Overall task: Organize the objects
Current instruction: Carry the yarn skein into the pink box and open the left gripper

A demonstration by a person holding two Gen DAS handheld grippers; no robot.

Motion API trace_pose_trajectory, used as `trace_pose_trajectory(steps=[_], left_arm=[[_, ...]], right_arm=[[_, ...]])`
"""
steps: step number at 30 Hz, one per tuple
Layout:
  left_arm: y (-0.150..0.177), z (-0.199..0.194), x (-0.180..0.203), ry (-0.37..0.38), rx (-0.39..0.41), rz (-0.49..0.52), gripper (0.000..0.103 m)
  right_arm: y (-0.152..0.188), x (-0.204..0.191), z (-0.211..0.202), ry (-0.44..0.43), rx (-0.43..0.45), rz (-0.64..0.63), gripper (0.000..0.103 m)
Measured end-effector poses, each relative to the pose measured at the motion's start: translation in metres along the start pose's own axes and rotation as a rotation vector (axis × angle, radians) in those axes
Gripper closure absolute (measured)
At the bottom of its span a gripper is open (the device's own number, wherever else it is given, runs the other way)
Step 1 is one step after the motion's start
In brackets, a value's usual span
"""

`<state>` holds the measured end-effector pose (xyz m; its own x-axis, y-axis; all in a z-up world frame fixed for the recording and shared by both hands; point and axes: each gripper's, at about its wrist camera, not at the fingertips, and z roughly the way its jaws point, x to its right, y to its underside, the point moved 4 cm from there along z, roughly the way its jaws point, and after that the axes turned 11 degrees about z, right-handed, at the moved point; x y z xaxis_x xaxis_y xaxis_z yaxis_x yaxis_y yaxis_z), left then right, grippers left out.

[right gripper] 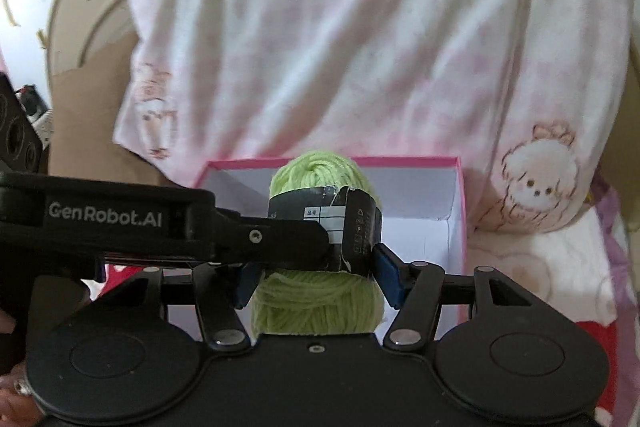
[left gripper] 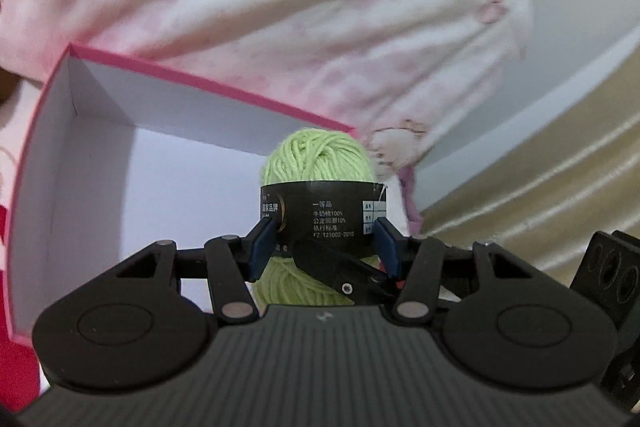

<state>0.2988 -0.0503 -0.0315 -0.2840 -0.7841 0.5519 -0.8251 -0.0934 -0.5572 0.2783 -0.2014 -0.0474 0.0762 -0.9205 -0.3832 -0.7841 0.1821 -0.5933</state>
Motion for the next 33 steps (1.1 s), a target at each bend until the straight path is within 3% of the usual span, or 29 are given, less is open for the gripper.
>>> trace_pose_trajectory(steps=[3,11,16,23,25,26,27,31,33], left_arm=[[0.000,0.028,-0.021,0.011,-0.010,-0.069,0.051],[0.006,0.075,-0.050,0.023,-0.012,-0.211,0.051],[0.007,0.087,-0.058,-0.005,-0.032,-0.228,0.051],[0.015,0.105,-0.058,-0.011,-0.063,-0.274,0.051],[0.016,0.107,-0.052,-0.015,-0.063,-0.250,0.051],[0.017,0.109,-0.049,-0.015,-0.060,-0.241,0.052],[0.018,0.110,-0.046,-0.009,-0.056,-0.238,0.052],[0.023,0.122,-0.029,0.034,-0.070,-0.223,0.054],[0.020,0.123,-0.019,-0.014,-0.058,-0.185,0.054]], right_arm=[[0.002,0.009,0.024,0.038,-0.009,-0.008,0.040],[0.015,0.008,0.068,0.277,-0.009,-0.150,0.043],[0.021,0.009,0.084,0.313,-0.005,-0.201,0.043],[0.025,0.019,0.051,0.119,-0.048,-0.235,0.032],[0.028,0.027,0.038,0.105,-0.029,-0.251,0.042],[0.031,0.031,0.034,0.115,-0.025,-0.258,0.054],[0.034,0.034,0.032,0.117,-0.033,-0.261,0.059],[0.049,0.034,0.038,0.099,-0.072,-0.320,0.067],[0.055,0.032,0.041,0.107,-0.062,-0.310,0.068]])
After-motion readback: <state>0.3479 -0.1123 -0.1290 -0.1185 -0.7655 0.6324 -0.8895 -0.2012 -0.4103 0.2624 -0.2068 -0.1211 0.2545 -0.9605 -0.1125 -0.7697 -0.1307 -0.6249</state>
